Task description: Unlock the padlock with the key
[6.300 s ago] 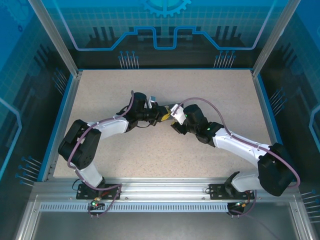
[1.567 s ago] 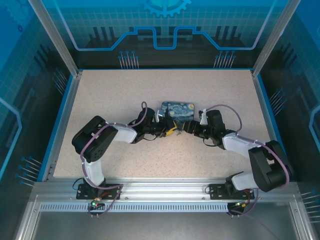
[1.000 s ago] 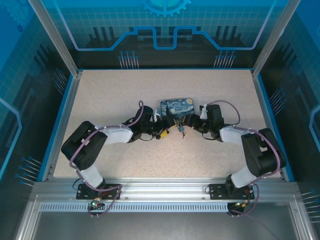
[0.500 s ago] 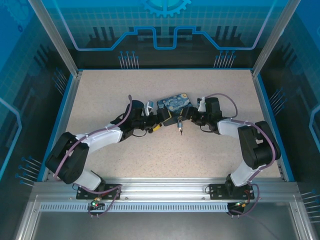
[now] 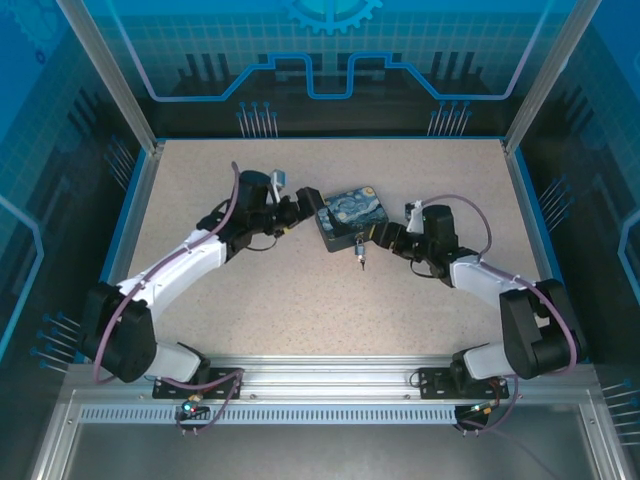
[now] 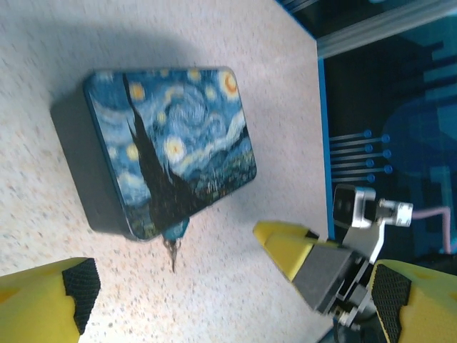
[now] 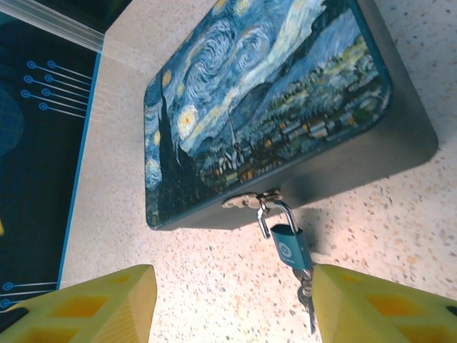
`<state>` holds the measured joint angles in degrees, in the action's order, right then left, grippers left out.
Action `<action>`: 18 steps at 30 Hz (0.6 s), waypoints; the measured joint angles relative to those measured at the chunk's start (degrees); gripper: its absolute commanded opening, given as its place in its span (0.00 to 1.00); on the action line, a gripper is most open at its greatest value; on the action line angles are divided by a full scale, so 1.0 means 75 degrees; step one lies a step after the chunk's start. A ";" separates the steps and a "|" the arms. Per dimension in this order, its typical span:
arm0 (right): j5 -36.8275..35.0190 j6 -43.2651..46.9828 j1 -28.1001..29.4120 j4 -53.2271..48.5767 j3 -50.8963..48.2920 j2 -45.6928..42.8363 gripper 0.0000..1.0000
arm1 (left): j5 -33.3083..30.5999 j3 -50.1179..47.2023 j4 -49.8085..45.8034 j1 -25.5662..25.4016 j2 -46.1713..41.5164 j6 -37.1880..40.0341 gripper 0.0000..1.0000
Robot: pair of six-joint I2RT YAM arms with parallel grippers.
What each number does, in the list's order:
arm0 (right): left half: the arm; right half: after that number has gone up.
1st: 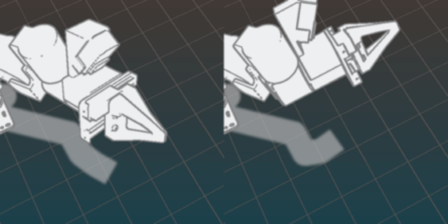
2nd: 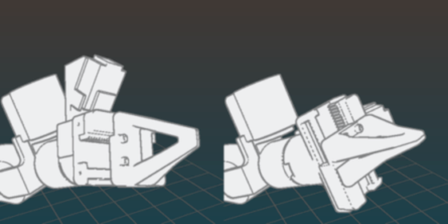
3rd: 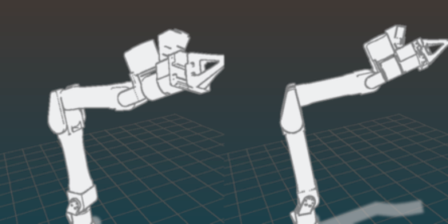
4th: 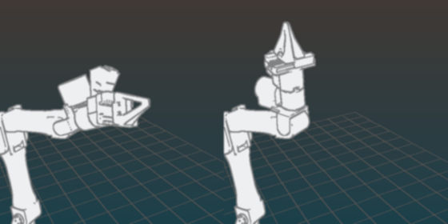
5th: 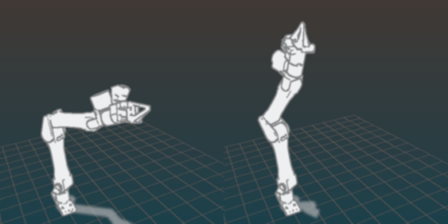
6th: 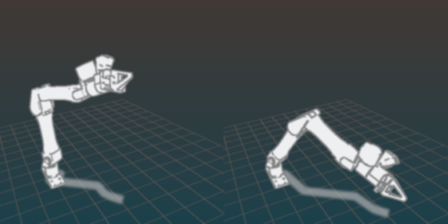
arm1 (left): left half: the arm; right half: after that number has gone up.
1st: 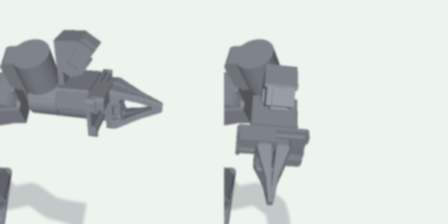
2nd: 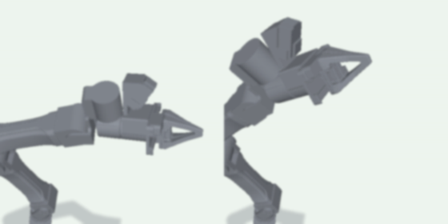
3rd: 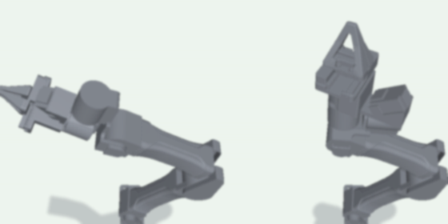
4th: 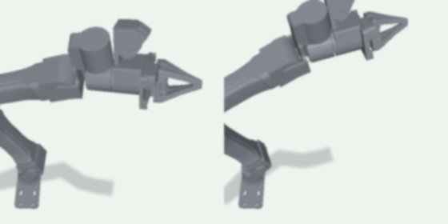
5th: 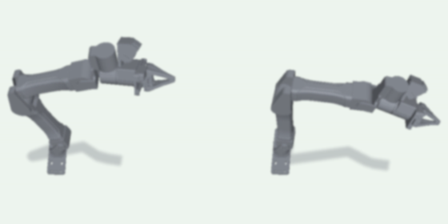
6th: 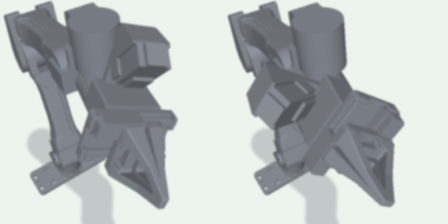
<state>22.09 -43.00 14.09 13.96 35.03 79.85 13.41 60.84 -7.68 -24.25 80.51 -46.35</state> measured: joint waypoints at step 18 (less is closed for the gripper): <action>-0.0090 0.0688 0.0032 0.0959 -0.0813 0.0650 0.51 | -0.1929 0.1868 -0.0460 0.0076 0.0822 0.0819 0.99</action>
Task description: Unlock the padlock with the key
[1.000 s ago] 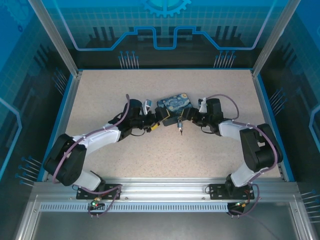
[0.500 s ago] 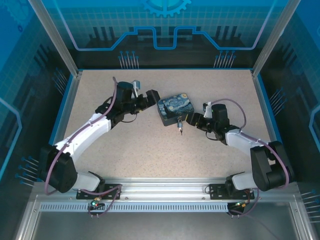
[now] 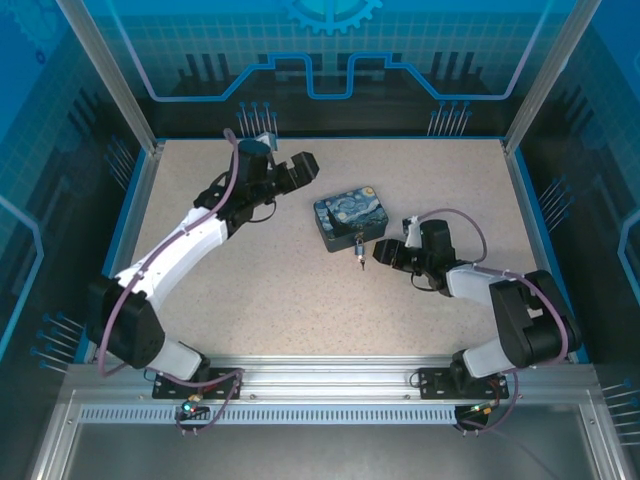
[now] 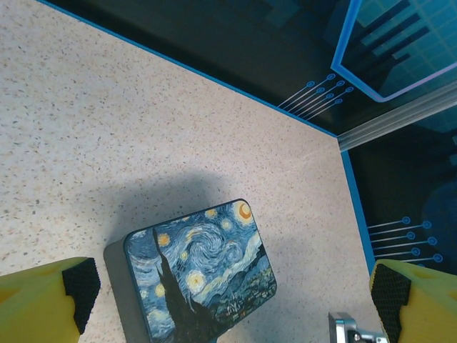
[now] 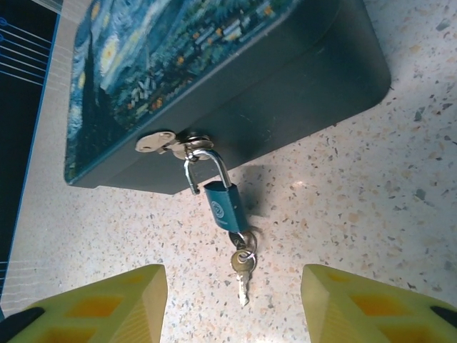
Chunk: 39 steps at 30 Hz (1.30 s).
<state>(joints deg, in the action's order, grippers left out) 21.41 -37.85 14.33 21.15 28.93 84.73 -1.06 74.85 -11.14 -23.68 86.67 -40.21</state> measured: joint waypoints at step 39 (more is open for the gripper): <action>-0.0373 0.0574 0.0437 0.0758 0.0207 0.1134 0.39 | -0.1891 -0.0758 0.1609 -0.1582 0.2168 -0.0656 0.99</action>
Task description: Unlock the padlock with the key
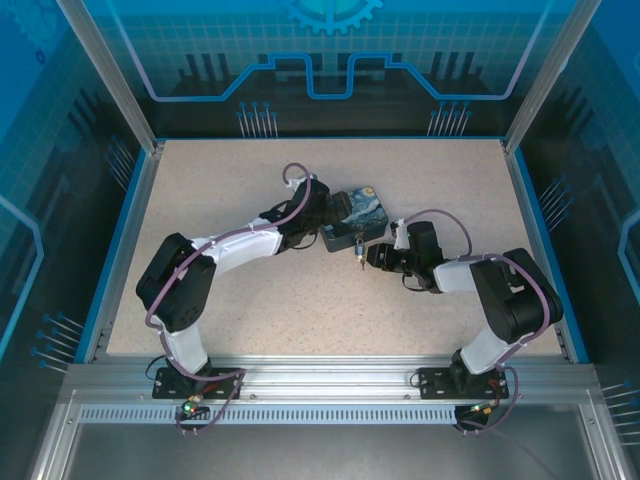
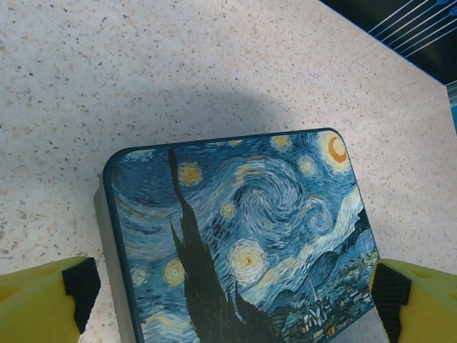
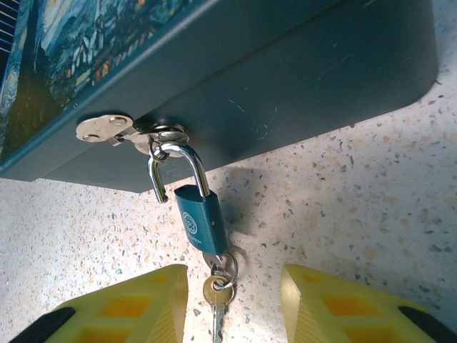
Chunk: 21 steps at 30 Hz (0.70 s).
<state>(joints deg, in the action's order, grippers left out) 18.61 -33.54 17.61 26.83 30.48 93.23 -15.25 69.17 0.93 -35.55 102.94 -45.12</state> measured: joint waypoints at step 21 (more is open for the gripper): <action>0.0618 0.0026 0.0061 0.1005 0.0262 0.0912 0.37 | -0.0268 -0.0146 0.0265 -0.0026 -0.0029 0.0003 0.99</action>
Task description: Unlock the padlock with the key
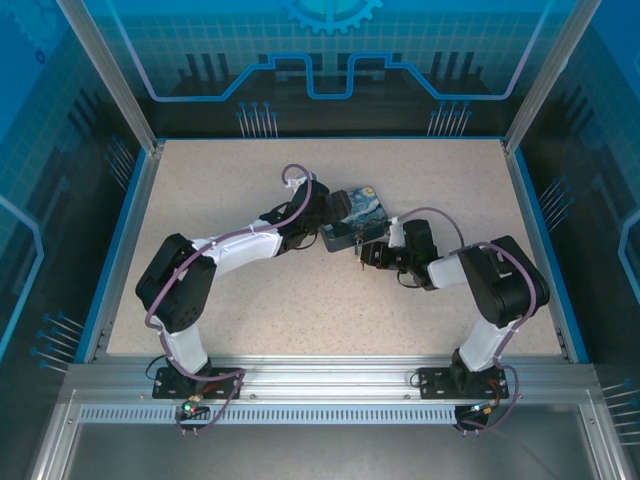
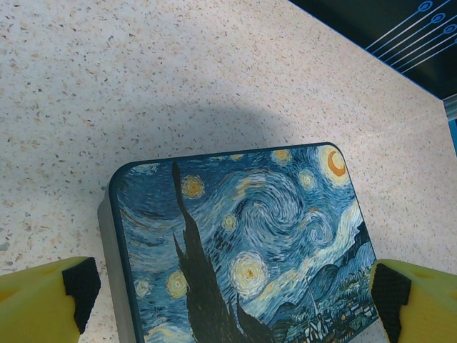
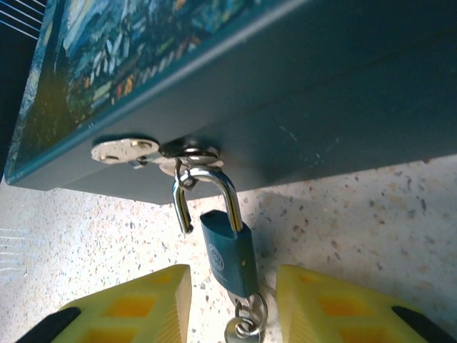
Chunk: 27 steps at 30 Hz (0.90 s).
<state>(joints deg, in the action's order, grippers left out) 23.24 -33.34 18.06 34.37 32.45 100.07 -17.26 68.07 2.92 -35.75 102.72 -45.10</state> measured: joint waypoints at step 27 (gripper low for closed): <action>0.0102 0.0259 0.0157 0.0289 0.0099 0.0230 0.36 | -0.0009 0.0000 0.0000 0.0000 0.0000 -0.0006 0.99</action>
<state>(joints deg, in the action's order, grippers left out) 24.01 -31.40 19.25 36.53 33.19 101.80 -17.32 68.07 2.92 -35.75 102.72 -45.15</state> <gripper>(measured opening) 0.362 0.989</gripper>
